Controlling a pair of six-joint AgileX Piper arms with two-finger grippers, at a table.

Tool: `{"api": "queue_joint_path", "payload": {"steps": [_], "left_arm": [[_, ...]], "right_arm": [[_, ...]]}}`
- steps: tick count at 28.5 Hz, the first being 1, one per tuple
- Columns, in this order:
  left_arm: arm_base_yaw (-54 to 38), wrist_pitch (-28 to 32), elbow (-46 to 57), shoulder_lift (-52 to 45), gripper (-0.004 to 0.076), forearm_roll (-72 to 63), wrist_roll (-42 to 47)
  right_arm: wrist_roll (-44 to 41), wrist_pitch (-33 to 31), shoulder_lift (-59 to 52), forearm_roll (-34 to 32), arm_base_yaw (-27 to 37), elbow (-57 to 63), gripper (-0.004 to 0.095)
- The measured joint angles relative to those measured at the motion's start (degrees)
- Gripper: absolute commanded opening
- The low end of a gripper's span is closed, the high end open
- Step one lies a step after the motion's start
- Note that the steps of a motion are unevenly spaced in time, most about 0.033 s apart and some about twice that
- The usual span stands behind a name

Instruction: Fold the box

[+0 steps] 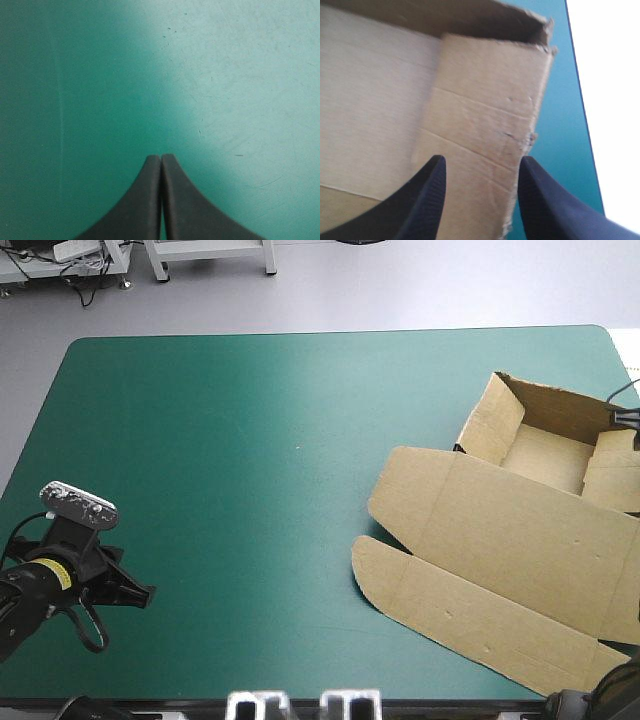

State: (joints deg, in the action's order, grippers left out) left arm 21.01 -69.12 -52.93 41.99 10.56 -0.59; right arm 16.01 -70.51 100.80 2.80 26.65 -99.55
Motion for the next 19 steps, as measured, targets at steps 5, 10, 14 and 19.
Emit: {"api": "queue_joint_path", "payload": {"steps": [5,10,14,19], "left_arm": [[0.0,1.17,0.0,-0.21,-0.0011,0.0,-0.38],[0.0,2.32,0.0,-1.84,-0.0011,-0.53,-0.39],[0.0,2.91,1.13,-4.35,-0.0011,-1.95,-1.43],[0.0,4.61,8.86,-9.27,-0.0011,-6.31,-2.38]], "right_arm": [[1.11,-0.57,-9.5,10.56,0.0,-0.26,-0.001],[3.22,-0.58,-21.2,12.46,-2.28,6.22,-0.0005],[4.49,0.72,-29.83,12.92,-7.3,16.56,-0.0005],[5.3,2.92,-39.48,13.19,-12.47,30.26,-0.0005]]}}
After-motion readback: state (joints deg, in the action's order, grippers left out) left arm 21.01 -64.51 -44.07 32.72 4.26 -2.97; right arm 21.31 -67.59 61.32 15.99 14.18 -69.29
